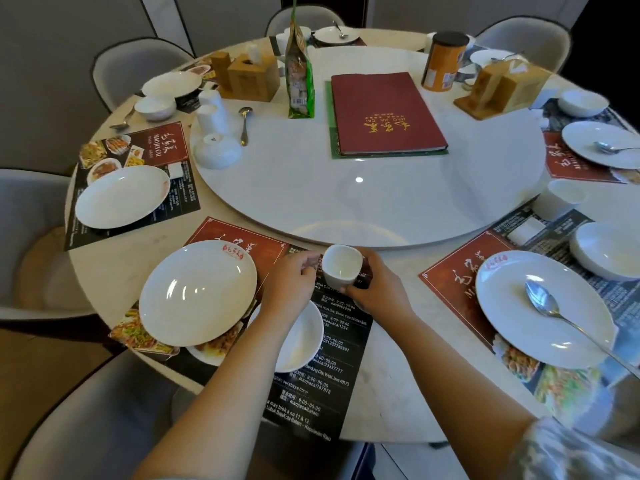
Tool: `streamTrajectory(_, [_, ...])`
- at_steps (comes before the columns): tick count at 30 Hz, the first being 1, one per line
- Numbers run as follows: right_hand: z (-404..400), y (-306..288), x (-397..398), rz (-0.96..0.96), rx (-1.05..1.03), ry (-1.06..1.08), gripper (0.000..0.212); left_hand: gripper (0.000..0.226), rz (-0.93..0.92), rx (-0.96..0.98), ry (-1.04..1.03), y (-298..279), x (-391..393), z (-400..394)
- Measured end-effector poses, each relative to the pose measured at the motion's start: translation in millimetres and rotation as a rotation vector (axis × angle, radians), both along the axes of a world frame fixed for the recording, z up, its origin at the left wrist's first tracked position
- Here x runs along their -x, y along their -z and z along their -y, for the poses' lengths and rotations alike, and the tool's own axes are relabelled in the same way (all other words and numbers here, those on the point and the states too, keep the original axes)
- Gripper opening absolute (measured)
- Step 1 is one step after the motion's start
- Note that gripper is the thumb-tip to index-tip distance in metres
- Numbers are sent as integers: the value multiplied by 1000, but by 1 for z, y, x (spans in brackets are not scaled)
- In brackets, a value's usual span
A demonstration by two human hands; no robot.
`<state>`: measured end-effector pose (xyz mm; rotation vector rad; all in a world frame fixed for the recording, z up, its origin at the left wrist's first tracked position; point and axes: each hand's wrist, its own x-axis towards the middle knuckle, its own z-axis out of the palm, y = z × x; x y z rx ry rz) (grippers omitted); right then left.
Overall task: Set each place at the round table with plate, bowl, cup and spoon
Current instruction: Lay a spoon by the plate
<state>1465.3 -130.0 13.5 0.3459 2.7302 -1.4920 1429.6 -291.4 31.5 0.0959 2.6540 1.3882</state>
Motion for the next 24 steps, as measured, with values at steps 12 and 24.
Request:
streamTrajectory(12, [-26, 16, -101, -29, -410, 253, 31, 42, -388, 258, 473, 27, -146, -11])
streamTrajectory(24, [-31, 21, -102, 8, -580, 182, 27, 63, -283, 615, 504, 71, -168, -3])
